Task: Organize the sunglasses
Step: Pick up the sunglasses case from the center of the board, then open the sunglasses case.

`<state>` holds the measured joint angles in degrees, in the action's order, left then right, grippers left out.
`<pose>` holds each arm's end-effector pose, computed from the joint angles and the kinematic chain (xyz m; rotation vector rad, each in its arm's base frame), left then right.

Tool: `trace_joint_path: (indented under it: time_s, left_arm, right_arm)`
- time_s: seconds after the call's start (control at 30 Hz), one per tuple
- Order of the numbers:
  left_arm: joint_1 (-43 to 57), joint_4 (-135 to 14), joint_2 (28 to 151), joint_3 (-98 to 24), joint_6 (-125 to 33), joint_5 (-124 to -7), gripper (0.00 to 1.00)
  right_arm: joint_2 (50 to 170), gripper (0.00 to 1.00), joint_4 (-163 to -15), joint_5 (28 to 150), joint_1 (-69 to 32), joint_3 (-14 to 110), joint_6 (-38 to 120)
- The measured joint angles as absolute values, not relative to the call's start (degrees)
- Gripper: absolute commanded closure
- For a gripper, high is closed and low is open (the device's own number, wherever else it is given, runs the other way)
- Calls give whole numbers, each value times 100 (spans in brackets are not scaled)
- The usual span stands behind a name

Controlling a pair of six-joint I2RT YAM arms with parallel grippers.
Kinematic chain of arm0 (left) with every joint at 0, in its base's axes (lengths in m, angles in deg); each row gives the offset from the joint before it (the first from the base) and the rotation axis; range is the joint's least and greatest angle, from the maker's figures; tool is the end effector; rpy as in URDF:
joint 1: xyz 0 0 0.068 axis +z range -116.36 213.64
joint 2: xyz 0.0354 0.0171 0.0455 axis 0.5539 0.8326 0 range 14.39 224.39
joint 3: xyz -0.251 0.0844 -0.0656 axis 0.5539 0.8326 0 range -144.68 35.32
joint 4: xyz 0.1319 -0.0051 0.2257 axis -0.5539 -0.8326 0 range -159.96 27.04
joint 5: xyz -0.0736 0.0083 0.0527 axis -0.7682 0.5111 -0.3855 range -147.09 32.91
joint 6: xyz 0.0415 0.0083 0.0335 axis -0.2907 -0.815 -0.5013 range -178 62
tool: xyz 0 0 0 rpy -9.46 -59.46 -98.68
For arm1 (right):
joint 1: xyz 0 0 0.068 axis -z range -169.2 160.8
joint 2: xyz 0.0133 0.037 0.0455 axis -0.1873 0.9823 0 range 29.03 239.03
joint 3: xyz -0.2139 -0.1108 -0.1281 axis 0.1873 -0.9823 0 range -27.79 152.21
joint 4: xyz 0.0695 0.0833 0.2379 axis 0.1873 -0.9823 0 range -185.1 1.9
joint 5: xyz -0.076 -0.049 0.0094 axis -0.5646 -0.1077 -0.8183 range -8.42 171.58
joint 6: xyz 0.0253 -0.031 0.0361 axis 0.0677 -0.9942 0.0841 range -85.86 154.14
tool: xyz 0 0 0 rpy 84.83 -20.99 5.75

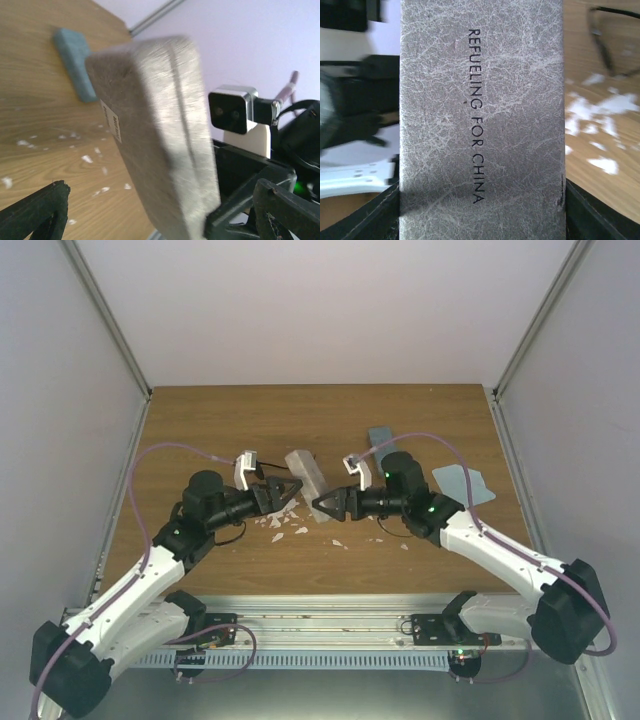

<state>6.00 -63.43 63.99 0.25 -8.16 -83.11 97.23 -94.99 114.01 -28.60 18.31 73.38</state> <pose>0.1731 -0.1082 0.2837 -0.0374 2.0321 -1.3217 0.1908 0.1813 0.2716 -0.3940 2.2820 1.3656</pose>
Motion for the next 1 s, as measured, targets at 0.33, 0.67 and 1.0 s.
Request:
trace_joint_path:
  time_s: [0.33,0.67,1.0]
  left_arm:
    - [430,-4372,6592,235,-106,-9103,14]
    - [373,-3495,6577,257,255,-9192,42]
    - [303,-3830,6478,-113,-16,-9219,46]
  right_arm:
    - [9736,41,-7965,13252,-2812,1998,8713]
    - [9828,43,-7034,13814,-2722,2000,9410]
    - [9817,47,-5838,14371,-2408,1877,10534]
